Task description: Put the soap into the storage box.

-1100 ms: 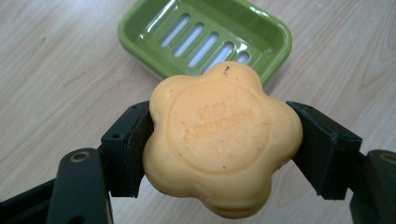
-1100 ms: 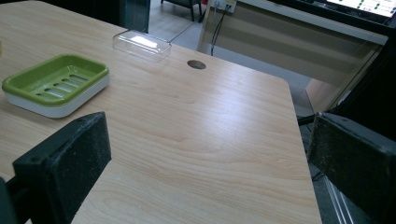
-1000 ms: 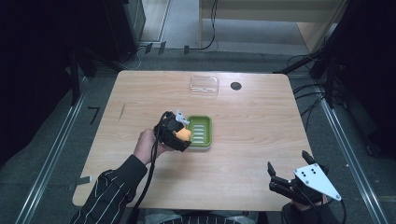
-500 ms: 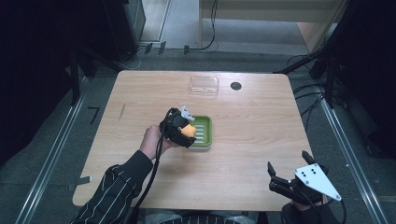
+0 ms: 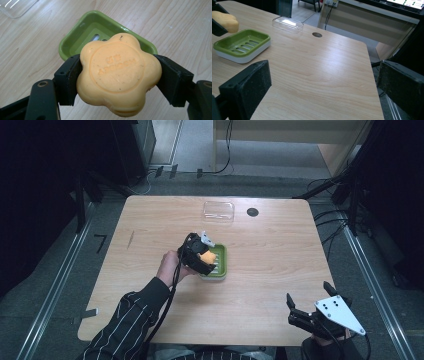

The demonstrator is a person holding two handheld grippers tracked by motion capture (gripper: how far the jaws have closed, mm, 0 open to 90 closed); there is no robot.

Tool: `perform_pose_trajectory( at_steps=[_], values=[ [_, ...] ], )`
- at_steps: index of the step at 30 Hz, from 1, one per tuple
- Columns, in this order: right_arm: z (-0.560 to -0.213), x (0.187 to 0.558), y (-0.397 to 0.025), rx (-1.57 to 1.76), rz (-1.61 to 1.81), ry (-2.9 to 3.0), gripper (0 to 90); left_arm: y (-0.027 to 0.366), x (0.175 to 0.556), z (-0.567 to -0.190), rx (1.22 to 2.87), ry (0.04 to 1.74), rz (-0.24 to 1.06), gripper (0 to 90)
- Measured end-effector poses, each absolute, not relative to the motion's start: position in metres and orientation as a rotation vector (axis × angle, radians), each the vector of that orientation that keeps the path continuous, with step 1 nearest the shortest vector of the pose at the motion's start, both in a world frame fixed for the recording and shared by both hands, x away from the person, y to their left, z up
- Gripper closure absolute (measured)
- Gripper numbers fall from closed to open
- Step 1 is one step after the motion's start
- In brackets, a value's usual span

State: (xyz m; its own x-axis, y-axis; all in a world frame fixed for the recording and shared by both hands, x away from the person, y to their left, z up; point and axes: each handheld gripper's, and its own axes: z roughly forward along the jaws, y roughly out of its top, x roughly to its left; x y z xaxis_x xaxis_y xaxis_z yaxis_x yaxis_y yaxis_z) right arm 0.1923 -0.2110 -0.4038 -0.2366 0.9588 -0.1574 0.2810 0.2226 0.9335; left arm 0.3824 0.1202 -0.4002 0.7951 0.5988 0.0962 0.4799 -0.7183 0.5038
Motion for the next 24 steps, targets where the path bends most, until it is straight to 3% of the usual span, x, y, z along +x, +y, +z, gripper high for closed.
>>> perform_pose_trajectory(
  at_steps=[24],
  values=[
    [-0.404,0.192,-0.211,1.17,1.049,1.683,0.0,0.101,0.397,-0.417,2.523,0.791,0.36,27.1]
  ],
)
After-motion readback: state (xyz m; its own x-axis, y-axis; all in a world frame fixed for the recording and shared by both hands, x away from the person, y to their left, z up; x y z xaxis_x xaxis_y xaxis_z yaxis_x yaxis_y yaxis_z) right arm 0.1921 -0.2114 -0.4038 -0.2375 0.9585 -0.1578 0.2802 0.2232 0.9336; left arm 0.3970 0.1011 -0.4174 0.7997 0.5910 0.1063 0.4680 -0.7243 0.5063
